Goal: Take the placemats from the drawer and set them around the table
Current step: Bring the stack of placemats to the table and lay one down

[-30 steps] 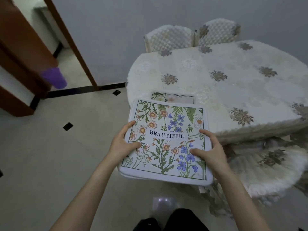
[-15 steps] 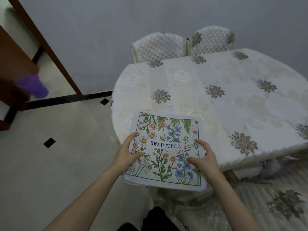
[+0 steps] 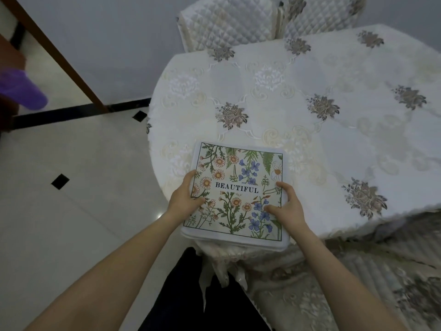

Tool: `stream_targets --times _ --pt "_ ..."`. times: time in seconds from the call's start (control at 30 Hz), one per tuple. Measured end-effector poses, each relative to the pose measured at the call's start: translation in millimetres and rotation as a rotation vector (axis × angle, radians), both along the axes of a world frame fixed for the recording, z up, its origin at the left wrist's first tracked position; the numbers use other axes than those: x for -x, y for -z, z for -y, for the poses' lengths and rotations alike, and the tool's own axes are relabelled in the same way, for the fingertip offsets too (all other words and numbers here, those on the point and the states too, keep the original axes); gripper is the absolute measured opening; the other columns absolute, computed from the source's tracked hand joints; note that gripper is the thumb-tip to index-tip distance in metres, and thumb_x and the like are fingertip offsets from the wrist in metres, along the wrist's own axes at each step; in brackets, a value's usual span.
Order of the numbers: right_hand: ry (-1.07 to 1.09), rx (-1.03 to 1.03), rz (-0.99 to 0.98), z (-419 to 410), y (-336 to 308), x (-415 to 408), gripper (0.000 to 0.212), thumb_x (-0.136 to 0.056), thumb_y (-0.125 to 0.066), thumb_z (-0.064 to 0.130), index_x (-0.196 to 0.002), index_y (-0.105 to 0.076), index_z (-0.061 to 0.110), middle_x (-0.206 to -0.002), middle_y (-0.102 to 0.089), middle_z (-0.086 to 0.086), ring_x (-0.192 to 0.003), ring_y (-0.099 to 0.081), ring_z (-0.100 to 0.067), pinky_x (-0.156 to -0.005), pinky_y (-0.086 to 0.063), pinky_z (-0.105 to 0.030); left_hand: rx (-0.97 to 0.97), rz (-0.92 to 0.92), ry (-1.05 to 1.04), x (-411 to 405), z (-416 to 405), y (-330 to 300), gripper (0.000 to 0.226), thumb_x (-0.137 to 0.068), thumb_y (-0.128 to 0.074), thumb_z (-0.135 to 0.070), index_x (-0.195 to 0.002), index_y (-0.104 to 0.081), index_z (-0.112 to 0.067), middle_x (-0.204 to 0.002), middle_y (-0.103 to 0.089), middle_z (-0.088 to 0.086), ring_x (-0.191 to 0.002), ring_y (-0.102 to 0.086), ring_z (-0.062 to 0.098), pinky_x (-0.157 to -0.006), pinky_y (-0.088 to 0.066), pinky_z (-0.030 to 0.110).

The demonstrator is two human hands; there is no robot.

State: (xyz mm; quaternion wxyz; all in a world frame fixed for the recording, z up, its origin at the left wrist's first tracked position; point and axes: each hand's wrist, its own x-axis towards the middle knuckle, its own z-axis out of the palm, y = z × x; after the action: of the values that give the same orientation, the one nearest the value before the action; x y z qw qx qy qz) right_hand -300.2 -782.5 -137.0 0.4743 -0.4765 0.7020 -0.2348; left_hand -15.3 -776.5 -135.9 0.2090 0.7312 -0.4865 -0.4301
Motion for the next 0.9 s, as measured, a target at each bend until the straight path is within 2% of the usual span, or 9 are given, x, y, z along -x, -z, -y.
stream_targets --times 0.07,0.13,0.23,0.3,0.5,0.63,0.73,0.83,0.9 --pt "-0.005 -0.013 -0.086 -0.8 1.8 -1.7 0.078 -0.070 -0.082 0.011 -0.133 -0.040 0.029 -0.123 -0.053 -0.005 -0.101 -0.060 -0.022 -0.083 -0.051 -0.029 0.010 0.104 0.010 -1.1 0.5 1.0 0.093 -0.077 -0.076 -0.022 -0.149 -0.018 -0.030 -0.117 -0.049 0.003 -0.102 -0.048 0.018 -0.085 -0.043 0.031" --pt "0.057 -0.067 -0.166 -1.5 2.8 -3.8 0.092 -0.068 -0.084 0.019 -0.143 -0.031 0.026 -0.126 -0.039 -0.011 -0.114 -0.045 -0.028 -0.099 -0.041 -0.038 -0.007 0.220 0.010 -1.4 2.1 1.9 0.096 -0.074 -0.077 -0.028 -0.149 -0.017 -0.023 -0.121 -0.039 0.008 -0.113 -0.038 0.024 -0.094 -0.040 0.040" --pt "0.063 -0.161 -0.328 -0.8 7.4 -6.6 0.095 -0.069 -0.083 0.036 -0.144 -0.031 0.009 -0.134 -0.036 -0.019 -0.127 -0.031 -0.033 -0.104 -0.028 -0.037 -0.089 0.266 0.007 -1.2 6.4 4.8 0.077 -0.074 -0.077 -0.033 -0.135 -0.035 -0.011 -0.124 -0.034 0.011 -0.120 -0.036 0.030 -0.096 -0.038 0.039" --pt "0.059 -0.196 -0.353 -0.9 10.8 -11.5 0.082 -0.069 -0.079 0.045 -0.130 -0.044 0.003 -0.129 -0.044 -0.022 -0.122 -0.036 -0.035 -0.099 -0.031 -0.037 -0.138 0.243 0.020 -1.1 7.4 6.6 0.066 -0.076 -0.075 -0.034 -0.127 -0.040 -0.010 -0.122 -0.034 0.011 -0.119 -0.038 0.031 -0.097 -0.039 0.038" --pt "0.201 -0.191 -0.323 -4.6 10.8 -21.5 0.045 -0.082 -0.069 0.019 -0.118 -0.050 0.000 -0.120 -0.048 -0.026 -0.113 -0.043 -0.041 -0.092 -0.037 -0.039 -0.184 0.280 0.067 8.5 11.0 5.9 0.084 -0.072 -0.078 -0.040 -0.133 -0.032 -0.005 -0.127 -0.030 0.014 -0.120 -0.031 0.033 -0.099 -0.038 0.041" --pt "0.189 -0.177 -0.237 -6.7 16.2 -12.1 0.049 -0.067 -0.071 0.035 -0.110 -0.058 0.013 -0.114 -0.056 -0.018 -0.102 -0.055 -0.035 -0.092 -0.049 -0.045 -0.222 0.307 0.155 4.5 12.0 1.8 0.079 -0.076 -0.076 -0.033 -0.131 -0.030 -0.001 -0.128 -0.029 0.015 -0.120 -0.030 0.032 -0.096 -0.037 0.039" --pt "0.189 -0.154 -0.198 -9.5 23.7 -5.2 0.037 -0.072 -0.073 0.029 -0.104 -0.059 0.018 -0.111 -0.055 -0.012 -0.094 -0.058 -0.032 -0.089 -0.052 -0.046 -0.215 0.309 0.178 0.1 7.4 4.2 0.076 -0.076 -0.075 -0.032 -0.129 -0.031 -0.002 -0.127 -0.028 0.013 -0.119 -0.030 0.031 -0.094 -0.037 0.037" --pt "0.171 -0.114 -0.158 -13.0 44.1 7.6 0.052 -0.061 -0.066 0.046 -0.108 -0.063 0.025 -0.109 -0.063 -0.013 -0.095 -0.064 -0.029 -0.085 -0.056 -0.046 -0.180 0.331 0.171 -0.6 4.3 5.1 0.077 -0.076 -0.077 -0.035 -0.130 -0.032 -0.004 -0.129 -0.030 0.013 -0.119 -0.031 0.031 -0.094 -0.038 0.038" --pt "0.135 -0.110 -0.165 -11.9 56.9 14.2 0.056 -0.060 -0.066 0.047 -0.111 -0.061 0.024 -0.109 -0.064 -0.012 -0.098 -0.063 -0.030 -0.085 -0.056 -0.047 -0.167 0.335 0.144 0.6 2.3 3.6 0.079 -0.075 -0.078 -0.035 -0.132 -0.031 -0.006 -0.130 -0.031 0.014 -0.120 -0.032 0.032 -0.094 -0.038 0.040"
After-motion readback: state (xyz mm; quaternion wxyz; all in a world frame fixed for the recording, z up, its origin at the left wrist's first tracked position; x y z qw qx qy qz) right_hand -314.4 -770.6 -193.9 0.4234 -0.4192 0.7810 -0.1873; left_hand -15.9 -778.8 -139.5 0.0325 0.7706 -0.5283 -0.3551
